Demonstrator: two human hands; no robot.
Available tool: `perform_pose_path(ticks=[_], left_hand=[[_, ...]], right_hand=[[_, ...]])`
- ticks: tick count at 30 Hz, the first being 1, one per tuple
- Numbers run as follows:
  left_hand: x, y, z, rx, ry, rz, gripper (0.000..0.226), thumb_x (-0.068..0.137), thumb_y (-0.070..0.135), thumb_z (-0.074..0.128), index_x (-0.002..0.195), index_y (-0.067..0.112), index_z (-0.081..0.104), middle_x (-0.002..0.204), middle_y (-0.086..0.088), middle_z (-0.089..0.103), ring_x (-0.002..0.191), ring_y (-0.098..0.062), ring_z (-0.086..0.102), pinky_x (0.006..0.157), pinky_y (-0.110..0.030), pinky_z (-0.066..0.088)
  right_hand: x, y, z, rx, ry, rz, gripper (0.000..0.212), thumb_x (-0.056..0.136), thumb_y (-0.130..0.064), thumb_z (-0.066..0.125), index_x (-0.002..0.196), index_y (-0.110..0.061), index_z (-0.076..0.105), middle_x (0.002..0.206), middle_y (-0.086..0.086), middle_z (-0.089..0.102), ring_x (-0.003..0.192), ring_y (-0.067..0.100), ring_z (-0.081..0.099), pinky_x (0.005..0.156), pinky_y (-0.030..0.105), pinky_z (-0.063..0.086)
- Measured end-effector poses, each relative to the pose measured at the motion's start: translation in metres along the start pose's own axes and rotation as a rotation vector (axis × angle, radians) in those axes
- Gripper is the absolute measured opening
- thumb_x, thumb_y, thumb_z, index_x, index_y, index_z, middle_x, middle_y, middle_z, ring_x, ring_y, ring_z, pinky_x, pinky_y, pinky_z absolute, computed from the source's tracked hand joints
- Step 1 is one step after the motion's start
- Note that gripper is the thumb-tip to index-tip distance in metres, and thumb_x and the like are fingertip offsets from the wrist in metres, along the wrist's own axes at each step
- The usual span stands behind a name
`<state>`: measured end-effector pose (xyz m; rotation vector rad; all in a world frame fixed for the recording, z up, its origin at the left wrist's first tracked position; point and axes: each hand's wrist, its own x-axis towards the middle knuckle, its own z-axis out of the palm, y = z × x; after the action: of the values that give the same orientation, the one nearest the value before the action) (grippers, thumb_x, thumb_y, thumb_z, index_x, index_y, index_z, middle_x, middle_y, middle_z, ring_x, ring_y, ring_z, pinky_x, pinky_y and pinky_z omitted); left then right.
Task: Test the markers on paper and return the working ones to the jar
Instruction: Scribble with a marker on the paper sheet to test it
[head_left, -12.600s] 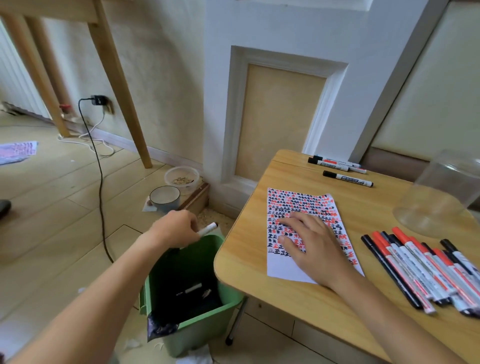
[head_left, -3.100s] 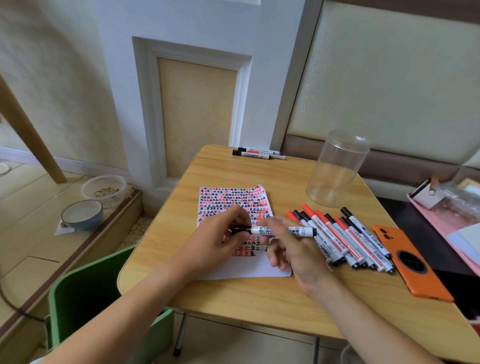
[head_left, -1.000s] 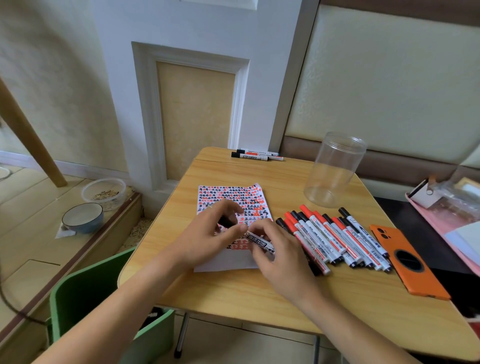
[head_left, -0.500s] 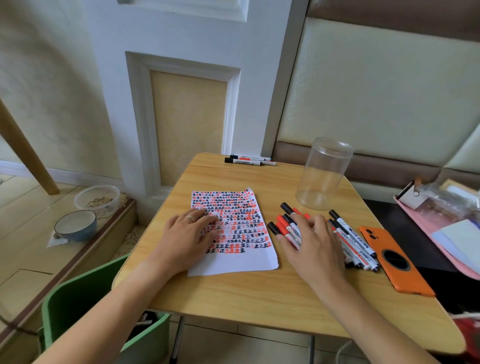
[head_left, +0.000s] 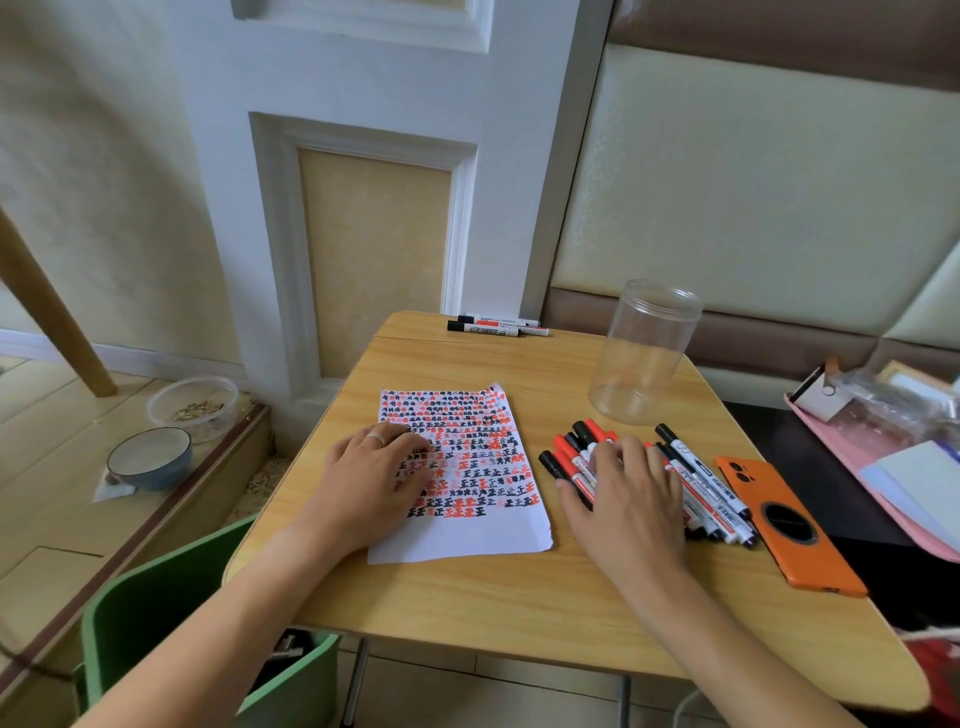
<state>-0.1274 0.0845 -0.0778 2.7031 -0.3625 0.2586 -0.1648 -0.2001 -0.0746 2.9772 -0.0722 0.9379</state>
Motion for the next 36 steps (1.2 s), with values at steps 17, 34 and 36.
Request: perform_pose_path(ticks=[17,34,36], left_hand=[[0.001,0.003,-0.001,-0.020,0.020,-0.005,0.052,0.089,0.063,0.040,0.132,0.040,0.056,0.143,0.009,0.050,0.135,-0.016,0.042,0.114,-0.043,0.023],[0.052,-0.008,0.001,0.032,0.012,-0.033,0.047,0.098,0.057,0.047,0.143,0.041,0.049,0.155,0.011,0.040,0.144,-0.012,0.033,0.120,-0.044,0.016],[0.055,-0.011,0.004,0.031,-0.006,-0.027,0.050,0.099,0.059,0.043,0.146,0.041,0.046,0.158,0.012,0.037,0.148,-0.010,0.028,0.122,-0.045,0.010]], right_hand=[[0.001,-0.034,-0.007,0.405,-0.261,-0.352,0.050,0.100,-0.057,0.041,0.127,-0.019,0.057,0.131,-0.006,0.050,0.121,0.014,0.048,0.099,0.035,0.046],[0.038,-0.060,-0.002,0.529,-0.452,-0.517,0.022,0.098,-0.047,0.052,0.086,-0.028,0.050,0.091,-0.013,0.048,0.089,0.005,0.044,0.077,0.029,0.045],[0.055,-0.065,0.001,0.547,-0.522,-0.483,0.030,0.098,-0.051,0.052,0.081,-0.026,0.051,0.084,-0.011,0.050,0.080,0.009,0.049,0.070,0.031,0.047]])
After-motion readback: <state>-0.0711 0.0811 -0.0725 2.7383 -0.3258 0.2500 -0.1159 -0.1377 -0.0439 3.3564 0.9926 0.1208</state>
